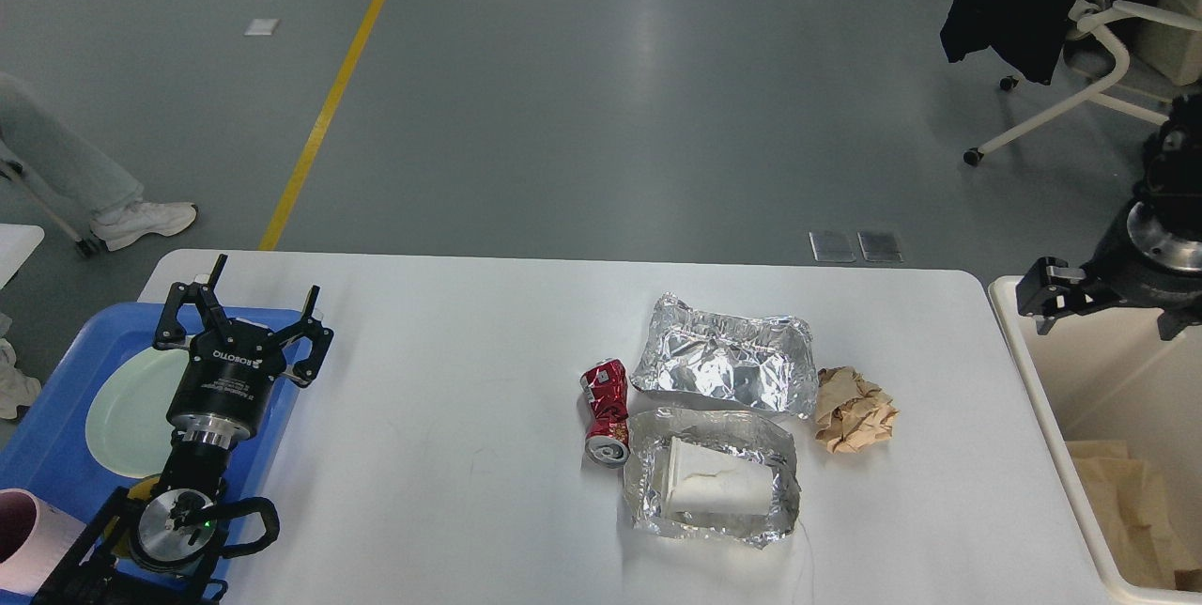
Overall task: Tidy desktop
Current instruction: 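Raise the right gripper and move it toward the foil container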
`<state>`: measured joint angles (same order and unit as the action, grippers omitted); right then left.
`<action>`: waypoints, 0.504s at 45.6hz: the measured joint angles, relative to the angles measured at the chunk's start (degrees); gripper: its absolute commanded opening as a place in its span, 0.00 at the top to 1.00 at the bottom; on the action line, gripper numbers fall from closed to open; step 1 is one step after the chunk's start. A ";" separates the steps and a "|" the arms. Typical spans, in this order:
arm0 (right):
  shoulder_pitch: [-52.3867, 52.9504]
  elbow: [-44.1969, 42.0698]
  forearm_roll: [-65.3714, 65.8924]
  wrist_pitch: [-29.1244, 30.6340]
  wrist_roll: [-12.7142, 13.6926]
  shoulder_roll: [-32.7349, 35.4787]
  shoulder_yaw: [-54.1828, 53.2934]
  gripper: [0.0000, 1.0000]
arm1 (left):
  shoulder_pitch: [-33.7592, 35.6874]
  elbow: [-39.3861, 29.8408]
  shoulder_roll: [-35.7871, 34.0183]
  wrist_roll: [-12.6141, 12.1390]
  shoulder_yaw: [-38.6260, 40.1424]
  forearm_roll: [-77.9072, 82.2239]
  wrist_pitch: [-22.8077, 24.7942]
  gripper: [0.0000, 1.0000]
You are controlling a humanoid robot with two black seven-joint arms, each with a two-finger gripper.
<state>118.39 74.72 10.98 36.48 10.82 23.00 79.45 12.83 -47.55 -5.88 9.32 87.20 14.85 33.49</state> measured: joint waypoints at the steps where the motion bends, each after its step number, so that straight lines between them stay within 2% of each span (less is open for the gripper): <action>1: 1.53 1.03 -0.12 0.91 0.00 -0.42 -0.28 0.00 | 0.00 0.00 0.00 0.00 0.00 0.00 0.00 0.04; 6: 9.83 7.97 -0.49 3.90 0.00 -1.89 -2.78 0.00 | 0.00 0.00 -0.01 0.01 0.00 0.00 0.00 0.04; 15: 22.10 20.18 -2.33 4.31 -0.34 -5.70 -5.43 0.00 | 0.00 0.00 -0.01 0.08 0.00 0.00 0.00 0.04; 23: 25.85 24.99 -8.01 3.65 -2.08 -9.14 -6.22 0.01 | 0.07 0.00 -0.02 0.08 -0.01 0.00 0.00 0.04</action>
<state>144.24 99.70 2.97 40.14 8.74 13.86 73.23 12.90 -47.55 -5.89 9.40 87.19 14.85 33.49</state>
